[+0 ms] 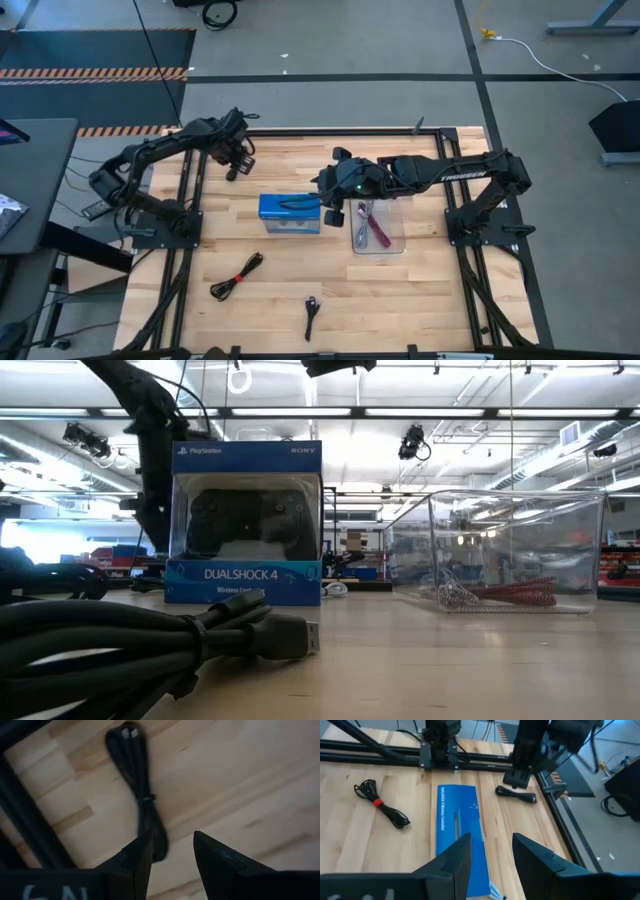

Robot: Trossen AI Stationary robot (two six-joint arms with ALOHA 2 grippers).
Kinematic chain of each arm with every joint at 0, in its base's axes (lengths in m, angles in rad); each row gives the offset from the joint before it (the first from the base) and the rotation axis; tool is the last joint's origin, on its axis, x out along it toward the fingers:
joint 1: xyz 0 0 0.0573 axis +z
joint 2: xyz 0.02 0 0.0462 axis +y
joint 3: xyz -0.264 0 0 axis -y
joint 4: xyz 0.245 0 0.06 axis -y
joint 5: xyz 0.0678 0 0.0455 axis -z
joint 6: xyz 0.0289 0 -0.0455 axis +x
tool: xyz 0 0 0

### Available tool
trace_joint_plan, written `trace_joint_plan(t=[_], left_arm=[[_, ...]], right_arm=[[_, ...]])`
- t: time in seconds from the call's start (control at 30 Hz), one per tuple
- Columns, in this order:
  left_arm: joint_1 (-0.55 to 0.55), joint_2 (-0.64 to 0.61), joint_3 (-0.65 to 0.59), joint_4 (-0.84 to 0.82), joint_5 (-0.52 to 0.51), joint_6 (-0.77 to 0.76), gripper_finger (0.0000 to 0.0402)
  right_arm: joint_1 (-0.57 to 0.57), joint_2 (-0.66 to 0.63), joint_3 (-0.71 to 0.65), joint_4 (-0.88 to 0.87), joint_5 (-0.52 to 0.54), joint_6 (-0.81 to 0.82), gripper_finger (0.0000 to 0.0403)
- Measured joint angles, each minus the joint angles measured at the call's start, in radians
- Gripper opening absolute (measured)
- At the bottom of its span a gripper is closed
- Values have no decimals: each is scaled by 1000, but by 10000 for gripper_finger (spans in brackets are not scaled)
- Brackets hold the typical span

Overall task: Pick and place USB-C Cables
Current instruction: Put the top black charger cable into the transparent bin

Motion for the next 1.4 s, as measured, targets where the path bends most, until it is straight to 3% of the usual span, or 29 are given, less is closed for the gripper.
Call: trace_joint_plan(t=[0.17, 0.77, 1.17, 1.4], left_arm=[[1, 71, 0, 21, -62, -9, 150], [28, 293, 1, 110, -25, 28, 145], [39, 246, 4, 71, 11, 93, 51], [39, 147, 4, 46, 11, 93, 52]], right_arm=[[-6, 0, 0, 24, 0, -38, 148], [-7, 0, 0, 27, 1, -97, 148], [-29, 0, 0, 26, 80, -129, 148], [-63, 0, 0, 25, 82, -146, 148]])
